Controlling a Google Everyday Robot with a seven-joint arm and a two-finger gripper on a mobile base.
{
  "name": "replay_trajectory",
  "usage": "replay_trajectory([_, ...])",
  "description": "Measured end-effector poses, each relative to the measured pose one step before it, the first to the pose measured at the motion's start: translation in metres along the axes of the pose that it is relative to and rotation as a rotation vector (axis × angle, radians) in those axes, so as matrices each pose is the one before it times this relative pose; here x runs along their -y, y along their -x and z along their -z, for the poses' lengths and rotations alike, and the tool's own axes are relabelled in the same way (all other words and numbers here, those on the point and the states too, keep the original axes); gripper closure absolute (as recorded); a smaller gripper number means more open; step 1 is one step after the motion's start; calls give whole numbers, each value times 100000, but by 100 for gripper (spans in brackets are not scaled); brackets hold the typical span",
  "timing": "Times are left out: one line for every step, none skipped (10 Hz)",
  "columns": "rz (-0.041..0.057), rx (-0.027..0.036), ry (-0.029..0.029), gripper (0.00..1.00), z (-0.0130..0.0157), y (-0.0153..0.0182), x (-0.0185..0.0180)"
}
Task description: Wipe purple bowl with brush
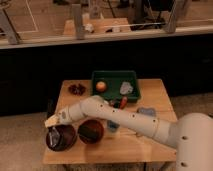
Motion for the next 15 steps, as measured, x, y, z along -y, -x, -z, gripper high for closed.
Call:
replay_trajectory([-891, -302, 2028, 100, 1028, 310, -738])
replay_trajectory([-723, -1154, 1930, 100, 879, -62, -912])
replay_trajectory([-40, -899, 1103, 100, 315, -343, -487])
replay_trajectory([445, -1643, 1197, 100, 517, -1054, -881])
replay_trajectory([553, -1735, 724, 100, 505, -1220, -800])
replay_trajectory([1088, -920, -224, 100, -219, -1203, -420])
replay_trajectory([1194, -129, -488, 100, -657, -805, -113])
replay_trajectory([1264, -200, -739, 100, -1170, -824, 108])
replay_trajectory([1264, 97, -566, 100, -1088, -593, 166])
replay_trajectory([1053, 518, -988, 100, -997, -244, 367])
replay_trajectory([1194, 895, -1754, 100, -1151, -150, 652])
replay_trajectory([880, 890, -1844, 100, -957, 12, 640])
replay_trajectory([448, 477, -986, 100, -274, 137, 363])
replay_trajectory([507, 947, -1399, 100, -42, 454, 541])
replay_trajectory([266, 1119, -882, 100, 48, 716, 583])
